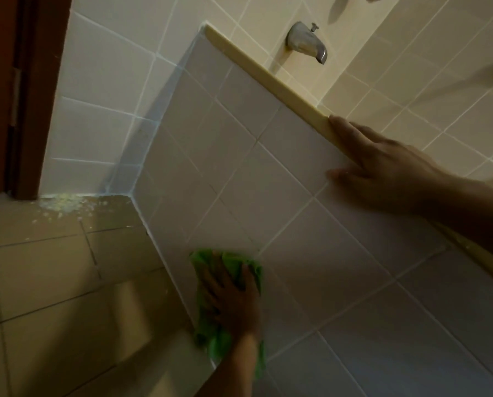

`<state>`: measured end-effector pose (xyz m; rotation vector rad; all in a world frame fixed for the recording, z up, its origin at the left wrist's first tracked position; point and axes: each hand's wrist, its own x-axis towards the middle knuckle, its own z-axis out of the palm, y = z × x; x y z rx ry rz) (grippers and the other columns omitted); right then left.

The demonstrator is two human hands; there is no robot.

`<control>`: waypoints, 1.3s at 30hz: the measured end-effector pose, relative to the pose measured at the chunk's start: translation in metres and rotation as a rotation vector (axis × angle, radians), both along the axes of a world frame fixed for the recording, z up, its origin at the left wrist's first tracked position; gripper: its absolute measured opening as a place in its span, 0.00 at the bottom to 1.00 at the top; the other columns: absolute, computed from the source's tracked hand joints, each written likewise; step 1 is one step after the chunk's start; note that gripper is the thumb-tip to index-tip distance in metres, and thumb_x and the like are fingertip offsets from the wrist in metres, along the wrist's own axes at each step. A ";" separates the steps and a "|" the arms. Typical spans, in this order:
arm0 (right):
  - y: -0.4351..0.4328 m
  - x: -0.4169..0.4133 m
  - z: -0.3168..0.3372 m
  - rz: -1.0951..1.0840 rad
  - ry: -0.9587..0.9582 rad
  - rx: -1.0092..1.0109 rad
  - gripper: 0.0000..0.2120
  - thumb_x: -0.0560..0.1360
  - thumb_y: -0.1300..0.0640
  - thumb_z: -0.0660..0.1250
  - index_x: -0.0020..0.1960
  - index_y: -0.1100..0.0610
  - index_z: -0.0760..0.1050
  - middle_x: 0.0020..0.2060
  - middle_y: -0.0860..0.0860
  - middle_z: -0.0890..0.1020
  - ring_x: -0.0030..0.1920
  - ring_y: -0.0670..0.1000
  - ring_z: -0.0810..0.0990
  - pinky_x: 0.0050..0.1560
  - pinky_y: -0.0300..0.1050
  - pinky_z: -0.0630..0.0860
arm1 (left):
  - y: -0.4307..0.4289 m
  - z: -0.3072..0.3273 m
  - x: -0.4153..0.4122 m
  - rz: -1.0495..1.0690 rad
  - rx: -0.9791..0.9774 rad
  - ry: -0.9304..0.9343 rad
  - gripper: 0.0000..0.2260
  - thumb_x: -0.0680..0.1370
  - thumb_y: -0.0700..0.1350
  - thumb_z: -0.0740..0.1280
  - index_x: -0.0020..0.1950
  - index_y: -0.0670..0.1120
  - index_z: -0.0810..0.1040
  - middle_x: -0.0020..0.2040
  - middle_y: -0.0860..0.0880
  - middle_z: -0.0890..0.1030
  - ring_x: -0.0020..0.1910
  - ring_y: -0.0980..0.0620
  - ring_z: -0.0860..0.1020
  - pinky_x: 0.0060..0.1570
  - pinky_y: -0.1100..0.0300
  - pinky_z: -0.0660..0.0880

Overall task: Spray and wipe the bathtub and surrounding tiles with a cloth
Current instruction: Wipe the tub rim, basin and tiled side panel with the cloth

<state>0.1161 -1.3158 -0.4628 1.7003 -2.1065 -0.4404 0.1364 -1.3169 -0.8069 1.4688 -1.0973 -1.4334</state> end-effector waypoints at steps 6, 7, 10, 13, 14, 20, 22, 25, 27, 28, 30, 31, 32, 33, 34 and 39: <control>-0.017 0.001 0.000 0.005 0.023 0.007 0.42 0.77 0.33 0.59 0.81 0.38 0.37 0.82 0.44 0.50 0.77 0.59 0.64 0.70 0.56 0.67 | -0.012 -0.063 0.015 -0.078 0.085 -0.038 0.42 0.74 0.76 0.35 0.83 0.55 0.46 0.84 0.48 0.47 0.82 0.42 0.50 0.78 0.39 0.49; -0.019 0.001 0.000 0.011 0.027 0.006 0.42 0.77 0.33 0.59 0.81 0.38 0.37 0.82 0.44 0.50 0.77 0.59 0.64 0.71 0.56 0.67 | -0.016 -0.066 0.015 -0.084 0.095 -0.025 0.43 0.75 0.75 0.34 0.84 0.53 0.48 0.84 0.48 0.47 0.82 0.41 0.50 0.78 0.39 0.49; -0.022 0.001 0.000 0.008 0.033 0.005 0.42 0.76 0.31 0.58 0.80 0.37 0.37 0.82 0.44 0.50 0.77 0.59 0.64 0.71 0.57 0.67 | -0.011 -0.053 -0.002 0.049 0.010 -0.113 0.31 0.84 0.67 0.44 0.84 0.54 0.49 0.80 0.40 0.64 0.70 0.32 0.73 0.67 0.32 0.69; -0.024 0.001 0.001 0.009 0.030 0.002 0.42 0.77 0.32 0.59 0.80 0.37 0.37 0.82 0.44 0.51 0.77 0.58 0.64 0.72 0.57 0.67 | 0.009 -0.028 -0.025 0.021 -0.116 -0.193 0.31 0.84 0.67 0.44 0.84 0.56 0.45 0.78 0.40 0.67 0.63 0.30 0.76 0.56 0.27 0.73; -0.025 0.001 0.001 0.011 0.028 0.004 0.42 0.76 0.32 0.60 0.80 0.37 0.37 0.82 0.44 0.51 0.77 0.59 0.64 0.72 0.56 0.66 | 0.016 -0.016 -0.026 0.006 -0.189 -0.224 0.32 0.83 0.68 0.42 0.84 0.56 0.45 0.79 0.41 0.65 0.66 0.30 0.74 0.56 0.25 0.72; -0.026 0.002 0.002 -0.015 -0.007 0.007 0.40 0.76 0.32 0.57 0.80 0.35 0.38 0.82 0.43 0.51 0.76 0.59 0.64 0.72 0.56 0.65 | 0.025 0.070 -0.012 -0.157 -0.446 -0.192 0.37 0.79 0.72 0.41 0.83 0.56 0.57 0.83 0.44 0.57 0.77 0.33 0.64 0.67 0.26 0.59; -0.027 0.004 0.003 -0.021 -0.060 -0.008 0.36 0.79 0.34 0.55 0.81 0.35 0.41 0.82 0.42 0.52 0.77 0.57 0.63 0.73 0.54 0.63 | 0.018 0.097 -0.006 -0.127 -0.539 -0.192 0.37 0.78 0.73 0.41 0.83 0.58 0.53 0.84 0.47 0.52 0.80 0.35 0.58 0.68 0.26 0.56; -0.025 0.006 0.005 -0.005 -0.124 -0.017 0.34 0.77 0.30 0.49 0.81 0.35 0.44 0.81 0.40 0.53 0.78 0.55 0.61 0.74 0.52 0.60 | 0.002 0.126 0.002 -0.094 -0.597 -0.148 0.36 0.77 0.74 0.38 0.83 0.63 0.42 0.84 0.52 0.38 0.82 0.39 0.44 0.70 0.25 0.49; -0.025 0.008 0.005 -0.012 -0.140 -0.013 0.36 0.73 0.33 0.47 0.81 0.35 0.45 0.81 0.40 0.54 0.78 0.55 0.61 0.74 0.51 0.59 | -0.014 0.141 0.006 -0.083 -0.612 -0.108 0.36 0.76 0.75 0.35 0.82 0.64 0.39 0.83 0.53 0.34 0.82 0.41 0.39 0.70 0.25 0.45; -0.025 0.009 0.005 -0.019 -0.143 -0.010 0.37 0.73 0.33 0.47 0.80 0.35 0.44 0.81 0.40 0.54 0.78 0.55 0.61 0.74 0.52 0.59 | -0.023 0.148 0.008 -0.077 -0.619 -0.100 0.36 0.75 0.75 0.35 0.82 0.64 0.39 0.83 0.54 0.33 0.82 0.42 0.38 0.70 0.25 0.44; -0.029 0.010 0.006 -0.024 -0.150 -0.021 0.36 0.73 0.34 0.47 0.80 0.32 0.44 0.81 0.40 0.54 0.77 0.55 0.62 0.74 0.54 0.60 | -0.045 0.161 0.010 -0.061 -0.618 -0.069 0.35 0.75 0.75 0.36 0.81 0.65 0.38 0.82 0.54 0.33 0.82 0.43 0.36 0.70 0.24 0.42; -0.027 0.009 0.005 -0.026 -0.169 -0.030 0.35 0.73 0.34 0.48 0.79 0.31 0.44 0.81 0.39 0.55 0.77 0.55 0.62 0.74 0.54 0.60 | -0.052 0.166 0.010 -0.055 -0.616 -0.054 0.35 0.76 0.74 0.37 0.81 0.65 0.38 0.82 0.55 0.32 0.82 0.43 0.35 0.70 0.24 0.41; -0.028 0.009 0.006 -0.021 -0.190 -0.037 0.35 0.73 0.34 0.48 0.79 0.31 0.45 0.80 0.39 0.55 0.77 0.54 0.63 0.74 0.54 0.60 | -0.061 0.172 0.010 -0.050 -0.617 -0.040 0.34 0.76 0.74 0.38 0.81 0.66 0.38 0.82 0.55 0.32 0.81 0.43 0.35 0.70 0.23 0.41; -0.026 0.008 0.005 -0.016 -0.214 -0.044 0.35 0.73 0.34 0.48 0.79 0.32 0.46 0.80 0.39 0.56 0.77 0.54 0.63 0.74 0.53 0.60 | -0.066 0.177 0.010 -0.055 -0.620 -0.025 0.33 0.77 0.74 0.40 0.81 0.66 0.38 0.82 0.56 0.32 0.81 0.43 0.34 0.69 0.23 0.40; -0.024 0.006 0.005 -0.009 -0.224 -0.051 0.34 0.74 0.35 0.48 0.80 0.33 0.47 0.80 0.39 0.57 0.77 0.53 0.63 0.74 0.51 0.60 | -0.072 0.184 0.010 -0.064 -0.623 -0.007 0.33 0.78 0.74 0.43 0.81 0.66 0.38 0.82 0.56 0.31 0.81 0.43 0.34 0.69 0.22 0.38; -0.029 0.001 0.002 0.038 -0.200 -0.083 0.32 0.77 0.34 0.48 0.80 0.35 0.50 0.79 0.39 0.58 0.77 0.51 0.63 0.71 0.44 0.59 | -0.105 0.209 0.012 -0.043 -0.603 0.068 0.33 0.79 0.73 0.48 0.80 0.67 0.38 0.82 0.56 0.32 0.81 0.41 0.34 0.67 0.24 0.33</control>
